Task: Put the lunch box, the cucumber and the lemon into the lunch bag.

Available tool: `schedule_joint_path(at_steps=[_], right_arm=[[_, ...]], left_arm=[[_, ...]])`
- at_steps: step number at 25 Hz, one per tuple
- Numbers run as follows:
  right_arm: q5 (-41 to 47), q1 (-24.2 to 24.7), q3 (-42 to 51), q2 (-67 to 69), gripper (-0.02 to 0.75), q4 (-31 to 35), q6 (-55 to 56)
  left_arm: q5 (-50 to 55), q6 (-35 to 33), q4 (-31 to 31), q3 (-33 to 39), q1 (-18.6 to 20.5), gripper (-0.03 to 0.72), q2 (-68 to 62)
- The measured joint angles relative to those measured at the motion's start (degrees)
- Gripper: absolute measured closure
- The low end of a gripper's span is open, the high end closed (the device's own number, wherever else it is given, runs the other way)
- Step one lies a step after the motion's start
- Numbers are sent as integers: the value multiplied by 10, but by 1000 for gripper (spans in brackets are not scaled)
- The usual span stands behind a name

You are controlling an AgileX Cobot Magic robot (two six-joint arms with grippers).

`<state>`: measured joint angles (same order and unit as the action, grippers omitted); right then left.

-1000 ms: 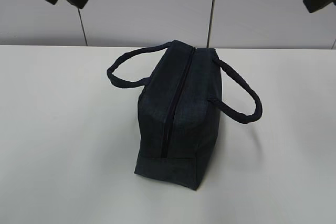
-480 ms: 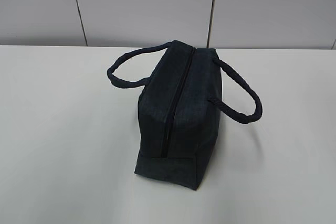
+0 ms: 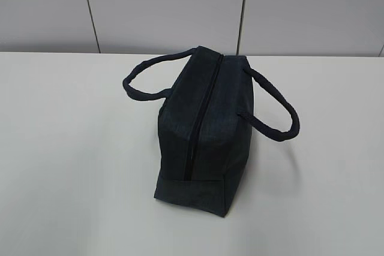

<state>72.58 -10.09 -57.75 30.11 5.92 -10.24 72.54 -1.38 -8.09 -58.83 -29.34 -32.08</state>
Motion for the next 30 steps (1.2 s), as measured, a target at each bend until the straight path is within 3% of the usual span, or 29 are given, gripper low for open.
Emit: schedule_joint_path(at_steps=[15,21,30], right_arm=[[-28,0,208,-299,353,-2,0],[-50,0,289,-311,354,-38,5],[-59,0,293,-311,355,-3,10]], left_arm=[[-19,-18,10,225,0,416,313],[-19,-20,17,271,0,421,314],[-78,-20,50,295,0,437,314]])
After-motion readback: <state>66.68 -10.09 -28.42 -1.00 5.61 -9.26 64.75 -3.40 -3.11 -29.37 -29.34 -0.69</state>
